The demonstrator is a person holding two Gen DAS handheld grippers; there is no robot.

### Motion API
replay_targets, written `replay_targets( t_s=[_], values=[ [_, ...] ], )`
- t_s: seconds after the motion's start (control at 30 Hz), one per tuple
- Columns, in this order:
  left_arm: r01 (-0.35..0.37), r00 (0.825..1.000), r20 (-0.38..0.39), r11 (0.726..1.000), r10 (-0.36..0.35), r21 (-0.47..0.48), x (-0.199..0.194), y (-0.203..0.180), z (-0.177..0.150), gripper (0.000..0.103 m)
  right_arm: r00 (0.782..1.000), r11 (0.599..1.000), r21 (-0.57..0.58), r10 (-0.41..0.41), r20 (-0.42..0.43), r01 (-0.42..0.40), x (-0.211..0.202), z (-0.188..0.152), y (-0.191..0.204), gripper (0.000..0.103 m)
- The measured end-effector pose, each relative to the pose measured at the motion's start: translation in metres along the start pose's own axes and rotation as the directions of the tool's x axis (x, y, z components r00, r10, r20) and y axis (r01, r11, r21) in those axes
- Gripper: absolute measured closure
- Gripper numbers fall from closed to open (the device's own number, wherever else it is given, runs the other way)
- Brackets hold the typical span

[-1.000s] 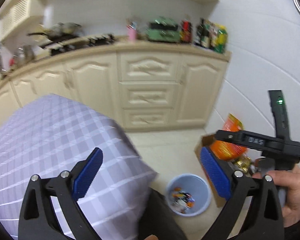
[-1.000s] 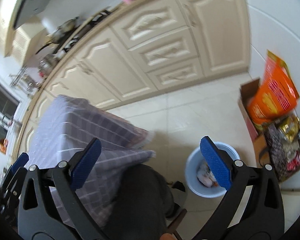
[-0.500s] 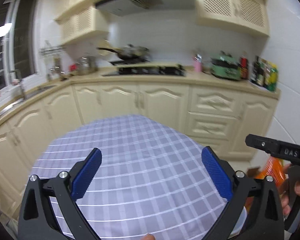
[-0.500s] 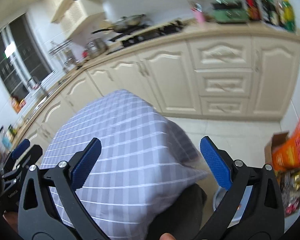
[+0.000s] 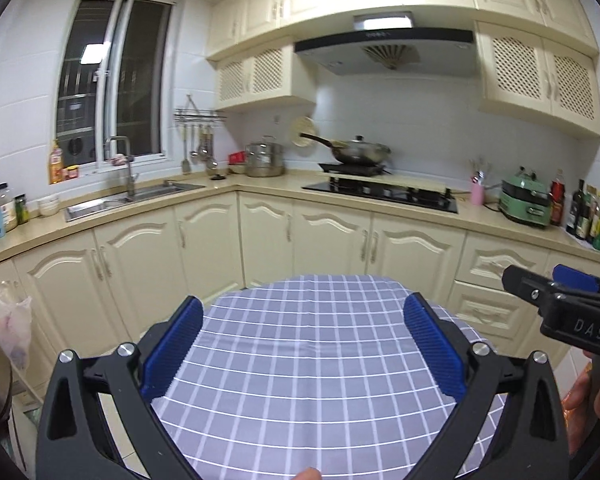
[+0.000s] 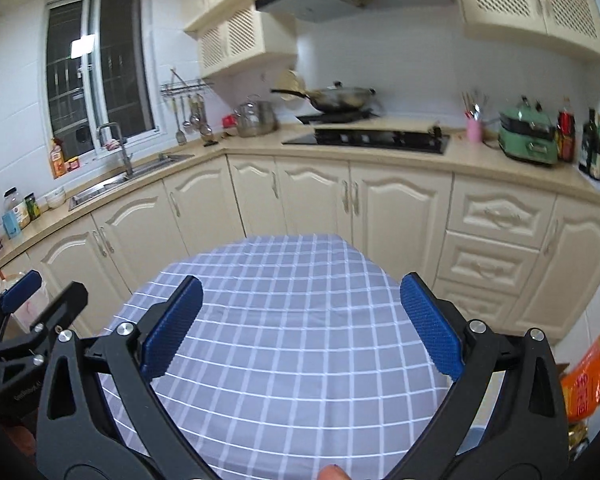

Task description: Collect trash

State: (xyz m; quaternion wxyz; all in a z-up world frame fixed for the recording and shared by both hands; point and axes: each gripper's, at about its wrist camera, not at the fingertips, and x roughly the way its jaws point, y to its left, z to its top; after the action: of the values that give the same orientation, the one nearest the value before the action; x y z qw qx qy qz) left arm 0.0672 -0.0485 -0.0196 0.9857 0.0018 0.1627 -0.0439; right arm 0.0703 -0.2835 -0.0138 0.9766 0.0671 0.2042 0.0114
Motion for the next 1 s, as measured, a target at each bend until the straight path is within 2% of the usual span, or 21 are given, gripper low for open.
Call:
replay_targets(
  t_s=[0.3, 0.77, 1.0],
  values=[
    [-0.046, 0.998, 0.045, 0.998, 0.049, -0.050, -0.018, 0.028, 0.005, 0.005, 0.998, 1.000, -0.029, 0.001, 0.056, 0.001, -0.014, 0.005, 0.020, 0.006],
    [-0.025, 0.998, 0.053, 0.998, 0.028, -0.053, -0.026, 0.020, 0.008, 0.005, 0.997, 0.999, -0.034, -0.011, 0.077, 0.013, -0.017, 0.006, 0.021, 0.006],
    [-0.051, 0.997, 0.062, 0.998, 0.054, -0.045, -0.028, 0.021, 0.010, 0.005, 0.997, 0.999, -0.033, -0.008, 0.078, 0.011, -0.017, 0.006, 0.021, 0.006]
  ],
)
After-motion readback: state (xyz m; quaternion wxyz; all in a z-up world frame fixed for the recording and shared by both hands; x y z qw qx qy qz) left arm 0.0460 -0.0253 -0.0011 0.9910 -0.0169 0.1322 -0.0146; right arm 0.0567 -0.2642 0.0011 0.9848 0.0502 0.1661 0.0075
